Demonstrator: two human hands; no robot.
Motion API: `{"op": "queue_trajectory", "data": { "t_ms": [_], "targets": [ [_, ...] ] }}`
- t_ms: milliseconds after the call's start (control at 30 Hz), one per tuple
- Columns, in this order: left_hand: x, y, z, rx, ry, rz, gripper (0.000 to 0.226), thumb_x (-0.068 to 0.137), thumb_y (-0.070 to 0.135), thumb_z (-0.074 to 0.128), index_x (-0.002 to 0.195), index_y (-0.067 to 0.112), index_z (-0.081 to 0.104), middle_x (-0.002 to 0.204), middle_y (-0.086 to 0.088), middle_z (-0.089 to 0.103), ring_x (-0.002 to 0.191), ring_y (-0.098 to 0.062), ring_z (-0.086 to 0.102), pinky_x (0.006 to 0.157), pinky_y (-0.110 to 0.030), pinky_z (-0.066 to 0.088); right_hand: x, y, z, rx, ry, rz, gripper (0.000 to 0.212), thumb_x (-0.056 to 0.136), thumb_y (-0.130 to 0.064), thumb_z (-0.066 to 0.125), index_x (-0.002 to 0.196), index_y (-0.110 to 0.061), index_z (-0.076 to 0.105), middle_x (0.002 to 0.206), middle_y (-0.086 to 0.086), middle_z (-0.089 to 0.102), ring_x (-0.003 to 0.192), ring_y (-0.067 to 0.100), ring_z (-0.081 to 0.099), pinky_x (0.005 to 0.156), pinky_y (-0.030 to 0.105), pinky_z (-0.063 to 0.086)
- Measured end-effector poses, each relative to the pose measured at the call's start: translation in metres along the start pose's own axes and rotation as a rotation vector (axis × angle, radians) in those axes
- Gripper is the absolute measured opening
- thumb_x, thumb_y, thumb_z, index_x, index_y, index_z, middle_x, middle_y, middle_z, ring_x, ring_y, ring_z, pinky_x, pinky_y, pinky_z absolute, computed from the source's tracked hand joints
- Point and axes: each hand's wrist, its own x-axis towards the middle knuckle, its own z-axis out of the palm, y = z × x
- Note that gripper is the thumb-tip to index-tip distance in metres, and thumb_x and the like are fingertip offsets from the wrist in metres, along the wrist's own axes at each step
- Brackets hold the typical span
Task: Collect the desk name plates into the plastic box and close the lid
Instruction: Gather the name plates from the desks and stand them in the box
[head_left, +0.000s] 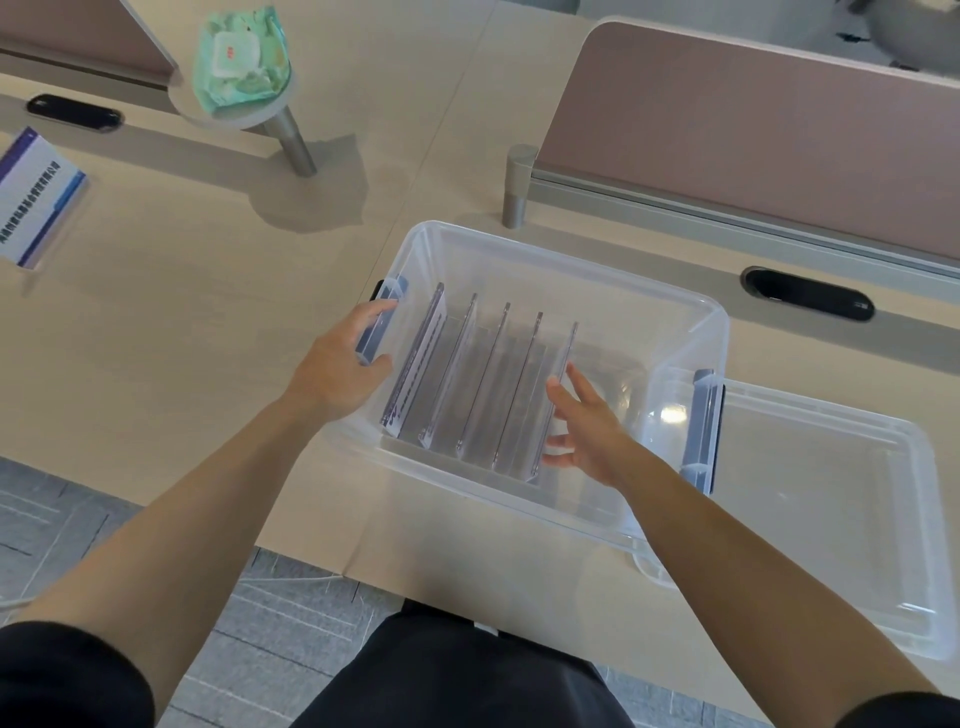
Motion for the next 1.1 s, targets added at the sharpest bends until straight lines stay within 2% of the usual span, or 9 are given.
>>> {"op": "queue_trajectory", "data": {
  "t_ms": [167,300,367,433,533,633,767,867,1100],
  "targets": [
    [0.0,-0.001,0.001,0.02,0.01,0.032,0.062,0.091,0.018,0.061,0.141,0.046,0.035,0.15,0.008,0.044,0.104,-0.025,0.062,0.09,-0.029,0.042,0.001,0.001,-0.001,-0.007,0.012,0.006,0.065,0.095,-0.051,0.052,0.151,-0.051,0.018,0.16,0.009,0.028,0.129,0.047,0.048,0.067,0.04,0.059],
    [0.009,-0.008,0.006,0.058,0.04,0.014,0.059,0.088,0.03,0.062,0.14,0.044,0.038,0.13,0.0,0.05,0.12,-0.027,0.046,0.104,-0.044,0.041,-0.002,-0.016,0.001,-0.45,0.225,-0.139,0.068,0.093,-0.058,0.052,0.151,-0.031,0.028,0.146,0.007,0.049,0.119,0.03,0.057,0.089,0.042,0.054],
    [-0.004,-0.008,-0.009,-0.004,0.103,0.109,0.053,0.087,0.033,0.06,0.137,0.039,0.044,0.121,-0.002,0.051,0.122,-0.026,0.042,0.103,-0.04,0.037,-0.031,-0.037,0.013,-0.605,0.396,-0.341,0.06,0.094,-0.053,0.054,0.144,-0.022,0.042,0.133,0.003,0.059,0.109,0.022,0.059,0.079,0.03,0.049],
    [0.003,-0.004,-0.005,-0.078,0.179,0.076,0.042,0.088,0.03,0.059,0.129,0.03,0.053,0.116,-0.002,0.053,0.109,-0.026,0.053,0.095,-0.036,0.043,-0.043,-0.064,0.016,-0.718,0.404,-0.449,0.043,0.096,-0.046,0.054,0.13,-0.02,0.058,0.122,0.0,0.066,0.099,0.017,0.061,0.07,0.025,0.045],
    [-0.005,-0.008,-0.023,-0.163,0.279,0.027,0.03,0.088,0.023,0.06,0.118,0.019,0.063,0.107,-0.004,0.056,0.083,-0.025,0.059,0.079,-0.028,0.043,-0.067,-0.094,0.048,-0.874,0.279,-0.601,0.029,0.096,-0.042,0.055,0.112,-0.023,0.068,0.108,-0.003,0.07,0.093,0.015,0.065,0.078,0.028,0.05],
    [-0.02,-0.014,-0.048,-0.246,0.318,-0.035,0.019,0.085,0.023,0.058,0.101,0.024,0.069,0.092,-0.003,0.067,0.08,-0.023,0.062,0.074,-0.028,0.048,-0.085,-0.124,0.089,-0.975,0.142,-0.728,0.02,0.095,-0.039,0.057,0.1,-0.025,0.07,0.1,-0.004,0.07,0.086,0.014,0.066,0.083,0.031,0.053],
    [-0.05,-0.035,-0.085,-0.298,0.355,-0.135,0.012,0.085,0.025,0.061,0.093,0.026,0.069,0.088,-0.002,0.07,0.072,-0.021,0.062,0.067,-0.03,0.052,-0.085,-0.146,0.148,-1.049,-0.042,-0.872,0.02,0.095,-0.031,0.059,0.1,-0.016,0.071,0.094,-0.005,0.068,0.08,0.008,0.062,0.072,0.02,0.048],
    [-0.08,-0.059,-0.112,-0.354,0.438,-0.24,0.008,0.077,0.037,0.061,0.083,0.034,0.067,0.086,-0.002,0.068,0.075,-0.027,0.065,0.074,-0.043,0.058,-0.082,-0.151,0.192,-1.041,-0.18,-0.952,0.019,0.094,-0.025,0.06,0.099,-0.013,0.073,0.089,-0.008,0.065,0.073,0.003,0.056,0.068,0.016,0.041],
    [-0.13,-0.112,-0.172,-0.365,0.646,-0.401,0.011,0.091,0.024,0.06,0.101,0.026,0.065,0.095,-0.004,0.067,0.087,-0.029,0.066,0.076,-0.04,0.054,-0.071,-0.157,0.292,-1.074,-0.339,-1.066,0.022,0.093,-0.03,0.061,0.101,-0.014,0.073,0.1,0.0,0.072,0.095,0.016,0.064,0.086,0.029,0.048]
  ]
}}
